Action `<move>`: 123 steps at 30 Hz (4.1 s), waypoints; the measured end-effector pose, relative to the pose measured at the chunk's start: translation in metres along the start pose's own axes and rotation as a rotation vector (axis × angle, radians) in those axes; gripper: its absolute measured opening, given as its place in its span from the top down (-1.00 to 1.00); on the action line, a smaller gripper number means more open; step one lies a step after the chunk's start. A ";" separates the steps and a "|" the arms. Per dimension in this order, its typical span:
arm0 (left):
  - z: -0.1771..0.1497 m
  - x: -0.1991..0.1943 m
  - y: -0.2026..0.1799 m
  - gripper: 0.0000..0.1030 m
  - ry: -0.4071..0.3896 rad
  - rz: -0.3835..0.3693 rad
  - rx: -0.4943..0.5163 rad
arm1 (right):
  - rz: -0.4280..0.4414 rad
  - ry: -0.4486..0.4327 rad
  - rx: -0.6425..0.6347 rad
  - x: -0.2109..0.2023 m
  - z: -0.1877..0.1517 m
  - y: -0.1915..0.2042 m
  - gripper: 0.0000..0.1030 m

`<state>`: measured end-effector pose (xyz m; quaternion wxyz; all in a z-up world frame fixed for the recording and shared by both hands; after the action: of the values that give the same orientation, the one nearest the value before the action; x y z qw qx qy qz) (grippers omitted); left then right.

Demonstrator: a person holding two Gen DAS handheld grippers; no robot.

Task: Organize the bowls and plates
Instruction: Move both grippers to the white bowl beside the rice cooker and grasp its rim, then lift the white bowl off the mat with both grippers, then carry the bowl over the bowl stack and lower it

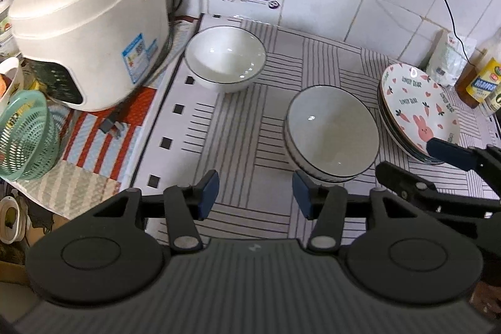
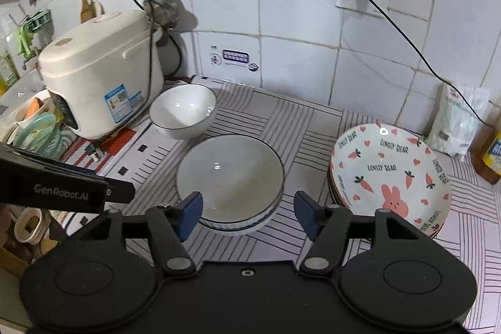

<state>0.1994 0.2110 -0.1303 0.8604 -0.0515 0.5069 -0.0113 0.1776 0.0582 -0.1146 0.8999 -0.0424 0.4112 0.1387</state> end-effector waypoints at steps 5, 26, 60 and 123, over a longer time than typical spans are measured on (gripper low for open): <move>0.004 -0.006 0.014 -0.26 -0.033 0.019 0.007 | 0.012 -0.013 -0.044 -0.005 0.008 0.016 -0.72; 0.073 0.054 0.083 -0.61 -0.146 0.018 -0.256 | 0.275 -0.092 -0.101 0.066 0.094 0.026 -0.68; 0.094 0.158 0.090 0.59 -0.016 -0.081 -0.389 | 0.288 0.275 0.303 0.246 0.113 0.010 0.74; 0.028 0.070 -0.040 0.43 0.133 -0.029 -0.041 | -0.003 -0.144 0.008 0.073 -0.008 -0.036 0.68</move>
<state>0.2592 0.1686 -0.1740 0.8233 -0.0755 0.5624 -0.0170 0.2276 0.0382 -0.1762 0.9276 -0.0296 0.3459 0.1384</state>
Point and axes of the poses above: each gripper's, at about its wrist camera, not at the fingertips, and x roughly the way its jaws point, y to its left, z to its top, the point moved 5 cm from there along x, roughly the way its jaws point, and after that the axes turned 3 degrees about y, right-handed, at the moved point
